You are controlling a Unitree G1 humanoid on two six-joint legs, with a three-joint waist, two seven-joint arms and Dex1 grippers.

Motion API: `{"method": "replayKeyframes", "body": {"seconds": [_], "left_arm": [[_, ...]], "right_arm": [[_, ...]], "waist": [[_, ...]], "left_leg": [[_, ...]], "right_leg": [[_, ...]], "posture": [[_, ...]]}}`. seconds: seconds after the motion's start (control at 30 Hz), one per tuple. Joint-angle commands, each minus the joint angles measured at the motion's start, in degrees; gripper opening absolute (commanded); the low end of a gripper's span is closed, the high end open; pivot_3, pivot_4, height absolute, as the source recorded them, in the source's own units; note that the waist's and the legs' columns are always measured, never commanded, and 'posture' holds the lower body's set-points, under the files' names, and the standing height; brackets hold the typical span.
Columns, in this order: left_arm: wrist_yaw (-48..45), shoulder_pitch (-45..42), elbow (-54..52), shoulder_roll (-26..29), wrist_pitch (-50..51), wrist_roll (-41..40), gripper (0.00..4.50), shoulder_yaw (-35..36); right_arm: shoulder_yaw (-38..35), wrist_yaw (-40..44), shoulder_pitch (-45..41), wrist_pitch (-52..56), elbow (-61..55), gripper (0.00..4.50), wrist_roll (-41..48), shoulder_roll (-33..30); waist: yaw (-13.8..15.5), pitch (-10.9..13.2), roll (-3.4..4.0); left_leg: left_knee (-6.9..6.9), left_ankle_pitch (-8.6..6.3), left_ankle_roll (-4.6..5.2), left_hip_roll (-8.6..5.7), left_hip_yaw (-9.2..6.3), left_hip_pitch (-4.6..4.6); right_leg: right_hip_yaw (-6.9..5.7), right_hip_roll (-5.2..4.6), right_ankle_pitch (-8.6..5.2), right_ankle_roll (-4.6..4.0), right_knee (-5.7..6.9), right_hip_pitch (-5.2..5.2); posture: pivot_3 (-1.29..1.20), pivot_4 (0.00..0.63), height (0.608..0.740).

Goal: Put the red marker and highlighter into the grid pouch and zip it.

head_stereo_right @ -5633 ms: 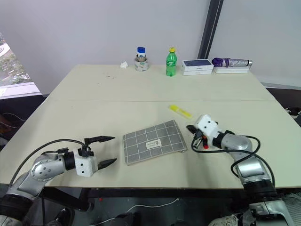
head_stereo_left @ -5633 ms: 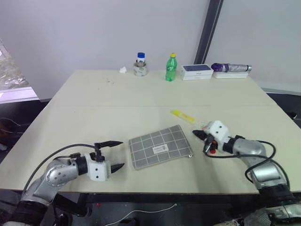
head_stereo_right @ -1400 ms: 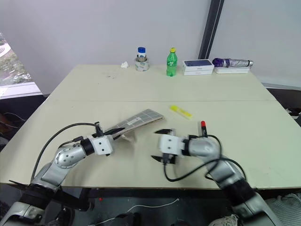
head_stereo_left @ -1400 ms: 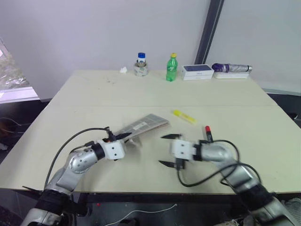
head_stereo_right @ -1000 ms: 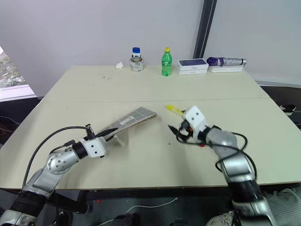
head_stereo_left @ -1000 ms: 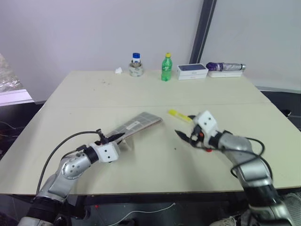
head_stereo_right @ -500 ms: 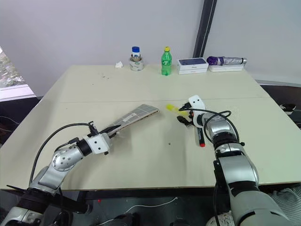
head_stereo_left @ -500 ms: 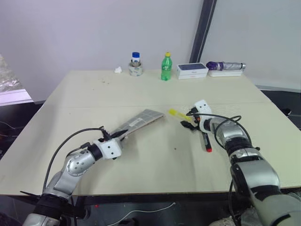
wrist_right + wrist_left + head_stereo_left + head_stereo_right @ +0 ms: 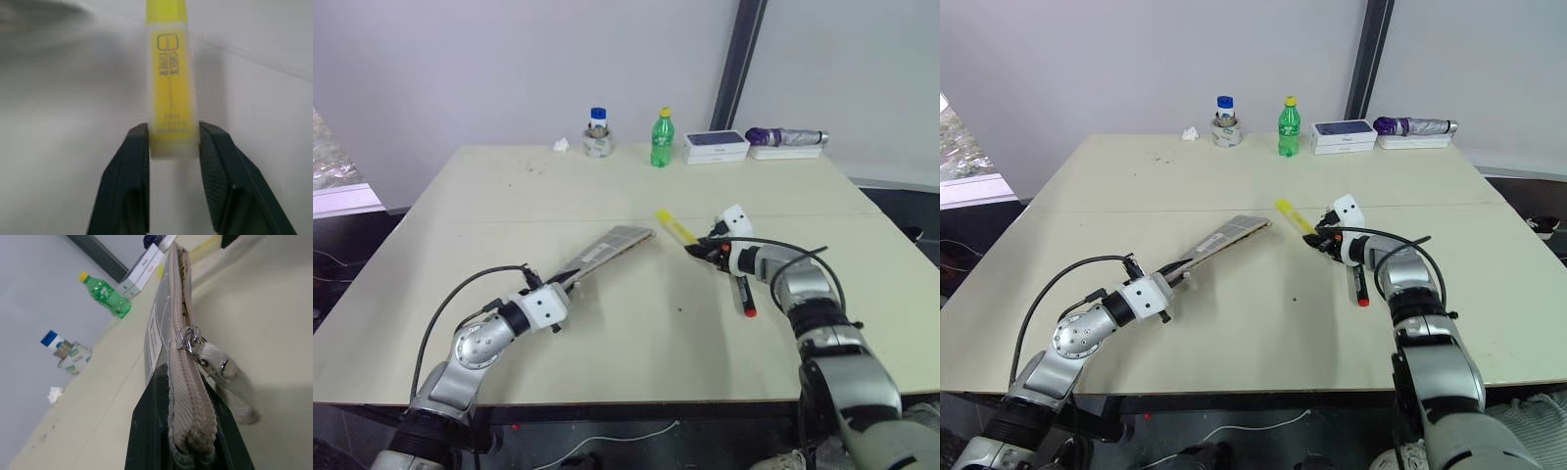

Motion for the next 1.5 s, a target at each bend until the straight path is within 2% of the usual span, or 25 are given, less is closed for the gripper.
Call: {"method": "replayKeyframes", "body": {"seconds": [0.03, 0.17, 0.27, 0.63, 0.97, 1.03, 1.27, 1.5], "left_arm": [[-2.99, 0.31, -2.96, -0.83, 2.02, -6.11, 0.00, 1.08], [-4.44, -0.34, -2.61, -1.30, 3.06, -8.29, 0.00, 1.49], [-5.36, -1.32, -1.44, -1.07, 2.49, -8.41, 0.00, 1.46], [-7.29, -3.79, 1.09, -0.81, -0.11, -7.81, 0.00, 0.79], [-7.67, -3.21, 0.57, -0.36, -1.14, -6.64, 0.00, 0.50], [-7.48, -3.37, 0.92, 0.86, -2.69, -3.81, 0.00, -0.16], [-6.24, -5.20, 3.52, 6.91, -10.40, 8.37, 0.00, -4.15], [-6.76, -6.69, 3.52, 7.22, -13.72, 8.09, 0.00, -5.41]], "right_arm": [[-1.76, 4.19, 10.43, 6.19, -26.15, 0.84, 8.31, -2.62], [-2.39, 2.61, 18.22, 12.65, -42.75, 0.84, 13.44, -3.50], [-0.43, 1.39, 21.12, 13.85, -47.32, 0.84, 11.80, -5.79], [1.38, -2.87, 21.37, 11.33, -43.84, 0.84, 7.81, -6.97], [3.64, -3.09, 20.60, 8.44, -40.29, 0.84, 4.68, -8.12], [5.97, -2.42, 20.24, 5.91, -39.87, 0.84, 1.51, -9.59], [13.37, 0.84, 16.96, 7.32, -42.31, 0.84, -4.66, -13.98], [19.64, 2.32, 14.03, 7.00, -44.73, 0.84, -9.51, -13.99]], "waist": [[0.16, 0.00, 0.00], [-0.16, 0.00, 0.00], [-0.12, 0.00, 0.00], [-0.05, 0.00, -0.03], [-0.05, 0.00, -0.03], [-0.06, 0.00, -0.03], [0.01, 0.00, -0.03], [-0.09, 0.00, -0.03]], "left_leg": [[0.00, -0.01, 0.01, -0.01, -0.03, -0.02], [0.09, -0.01, 0.01, -0.01, -0.04, 0.04], [0.12, -0.01, 0.01, 0.01, -0.08, 0.09], [0.15, -0.01, 0.01, -0.04, -0.08, 0.08], [0.15, -0.01, 0.02, -0.04, -0.08, 0.07], [0.14, -0.01, 0.01, -0.05, -0.08, 0.07], [0.13, -0.02, 0.02, -0.10, -0.06, 0.07], [0.13, -0.02, 0.02, -0.09, -0.08, 0.06]], "right_leg": [[-0.03, 0.00, 0.00, 0.00, -0.03, 0.03], [-0.02, 0.00, 0.00, 0.00, 0.02, 0.08], [-0.03, 0.05, 0.00, 0.00, 0.05, 0.11], [-0.04, 0.03, 0.00, 0.00, 0.02, 0.13], [-0.04, 0.03, 0.00, 0.00, 0.01, 0.13], [-0.04, 0.03, 0.00, 0.00, 0.02, 0.12], [-0.03, 0.03, 0.00, 0.00, 0.01, 0.11], [-0.04, 0.04, 0.00, 0.00, 0.01, 0.10]], "posture": [[0.00, 0.150, 0.740], [0.00, 0.150, 0.740], [0.00, 0.150, 0.740], [0.00, 0.150, 0.740], [0.00, 0.150, 0.740], [0.00, 0.150, 0.740], [0.00, 0.150, 0.740], [0.00, 0.150, 0.740]]}}
